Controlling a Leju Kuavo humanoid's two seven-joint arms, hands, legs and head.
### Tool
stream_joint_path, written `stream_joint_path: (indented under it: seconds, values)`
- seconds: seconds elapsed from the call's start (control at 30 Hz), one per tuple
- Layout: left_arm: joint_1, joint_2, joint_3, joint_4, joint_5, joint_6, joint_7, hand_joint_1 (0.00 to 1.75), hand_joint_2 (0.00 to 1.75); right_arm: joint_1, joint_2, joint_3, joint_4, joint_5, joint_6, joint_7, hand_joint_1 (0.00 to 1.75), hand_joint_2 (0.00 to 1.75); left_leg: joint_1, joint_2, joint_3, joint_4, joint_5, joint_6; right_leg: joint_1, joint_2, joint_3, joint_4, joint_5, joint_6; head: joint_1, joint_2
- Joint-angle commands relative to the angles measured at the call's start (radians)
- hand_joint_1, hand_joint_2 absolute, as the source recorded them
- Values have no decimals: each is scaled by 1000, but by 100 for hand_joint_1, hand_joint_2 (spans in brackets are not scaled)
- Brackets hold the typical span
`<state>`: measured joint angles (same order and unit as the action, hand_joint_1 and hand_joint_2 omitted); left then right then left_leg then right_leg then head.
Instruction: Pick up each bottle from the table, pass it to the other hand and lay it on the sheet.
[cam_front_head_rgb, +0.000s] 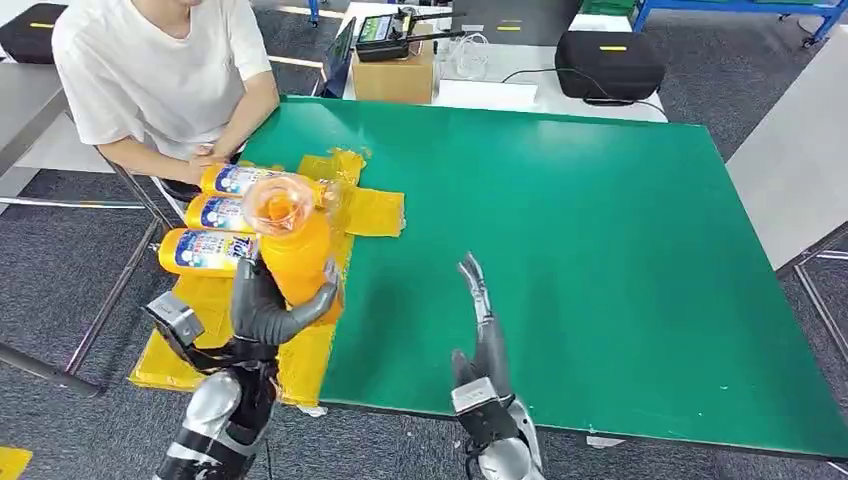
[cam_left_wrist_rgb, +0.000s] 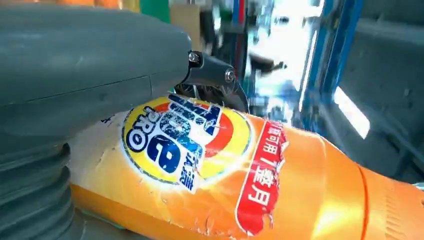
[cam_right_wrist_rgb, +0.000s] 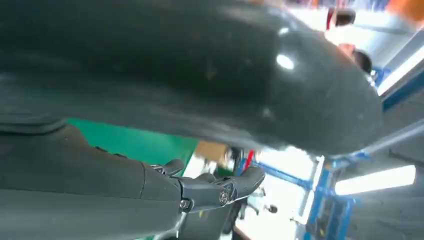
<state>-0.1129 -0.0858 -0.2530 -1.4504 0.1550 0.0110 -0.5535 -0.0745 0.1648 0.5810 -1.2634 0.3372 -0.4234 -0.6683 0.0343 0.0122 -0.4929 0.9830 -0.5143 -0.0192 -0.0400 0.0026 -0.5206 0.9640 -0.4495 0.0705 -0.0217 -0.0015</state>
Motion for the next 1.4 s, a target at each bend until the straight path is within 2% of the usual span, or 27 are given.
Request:
stream_joint_path:
  seconds: [0.03, 0.1, 0.2, 0.37, 0.4, 0.47, 0.5, 0.53, 0.6, 0.77, 0.87, 0.9, 0.93, 0.97, 1.0, 1.03, 1.2, 1.33, 1.4]
  values:
    - [-83, 28, 147, 159, -141, 110, -34, 175, 175, 12, -7, -46, 43, -8, -14, -30, 0, 0, 0, -2, 4, -3, 0, 3, 1, -2, 4, -3, 0, -4, 0, 0]
    - [-101, 45, 151, 198, -220, 167, -42, 171, 175, 9, -8, -37, 54, -22, -31, -30, 0, 0, 0, -2, 4, -3, 0, 3, 1, -2, 5, -3, 0, -5, 0, 0]
    - [-151, 103, 104, 323, -551, 396, -34, 175, 175, -3, -11, -27, 67, -51, -35, -30, 0, 0, 0, -2, 3, -3, 1, 3, 1, -1, 4, -3, 0, -4, 0, 0]
    - [-186, 135, 86, 412, -664, 417, 21, 166, 175, -3, -7, -34, 71, -58, -33, -30, 0, 0, 0, -3, 4, -4, 1, 2, 1, -2, 4, -3, 0, -5, 0, 0]
    - [-187, 139, 82, 421, -706, 431, 52, 154, 175, 5, -7, -42, 66, -48, -43, -30, 0, 0, 0, -3, 5, -5, 1, 3, 1, -2, 5, -4, 1, -6, 0, 0]
    - [-155, 158, 63, 378, -778, 428, 105, 141, 175, 22, -4, -65, 50, -64, -36, -30, 0, 0, 1, -2, 4, -4, 1, 3, 2, -1, 5, -4, 0, -5, 0, 0]
    - [-138, 170, 52, 356, -817, 421, 128, 140, 175, 26, -3, -75, 49, -58, -35, -30, 0, 0, 0, -1, 3, -3, 0, 3, 1, 0, 3, -3, 0, -4, 0, 0]
    - [-126, 176, 46, 343, -842, 415, 144, 145, 175, 29, -3, -83, 48, -52, -34, -30, 0, 0, 0, 0, 2, -2, 0, 2, 1, 0, 2, -2, 0, -3, 0, 0]
    - [-86, 200, 26, 291, -882, 348, 185, 141, 175, 41, -1, -107, 36, -49, -29, -30, 0, 0, 0, 0, 3, -2, 0, 2, 1, 0, 3, -2, -1, -3, 0, 0]
    - [-35, 216, 14, 207, -844, 252, 174, 148, 175, 47, 2, -125, 26, -57, -13, -30, 0, 0, 0, 0, 1, -1, -1, 2, 1, 0, 1, -1, -1, -3, 0, 0]
    - [-16, 237, -3, 175, -808, 180, 155, 140, 175, 36, 7, -120, 35, -63, -6, -30, 0, 0, 0, 0, 1, -2, 0, 2, 1, 0, 1, -1, -1, -4, 0, 0]
    - [-13, 250, -11, 169, -802, 155, 149, 68, 175, 32, 6, -114, 36, -68, -1, -30, 0, 0, 0, 0, 0, -1, 0, 2, 1, 1, 0, -1, 0, -3, 0, 0]
    - [-6, 264, -15, 160, -801, 142, 140, 49, 175, 29, 8, -111, 38, -76, 2, -30, 0, 0, 1, 0, 3, -3, 0, 3, 2, 1, 3, -2, 0, -6, 0, 0]
    - [-3, 268, -16, 156, -798, 136, 137, 56, 175, 28, 8, -110, 39, -77, 0, -30, 0, 0, 1, 0, 0, -1, 0, 2, 1, 1, 0, -1, 0, -4, 0, 0]
    - [0, 274, -15, 154, -790, 124, 135, 42, 175, 27, 9, -109, 41, -79, 0, -30, 0, 0, 0, 1, 0, -1, 0, 2, 1, 1, -1, -1, 0, -3, 0, 0]
    - [1, 276, -14, 151, -787, 117, 133, 2, 175, 27, 9, -107, 42, -82, 0, -30, 0, 0, 1, 0, 1, -2, 0, 2, 1, 0, 1, -1, 0, -4, 0, 0]
    - [-20, 289, -43, 194, -851, 118, 155, 0, 175, 19, 6, -96, 50, -95, -8, -30, 0, 0, 0, -1, 0, -1, 0, 2, 1, 0, 0, -1, 0, -3, 0, 0]
    - [-65, 350, -132, 310, -1056, 140, 229, 0, 175, 7, 3, -86, 60, -105, -10, -30, 0, 0, 1, -2, 3, -3, 0, 3, 1, -1, 4, -3, 0, -5, 1, 0]
    - [-66, 357, -151, 354, -1076, 108, 239, 0, 175, 3, 4, -90, 67, -107, -8, -30, 0, 0, 0, -1, 1, -2, 0, 2, 0, -1, 1, -1, 0, -3, 0, 0]
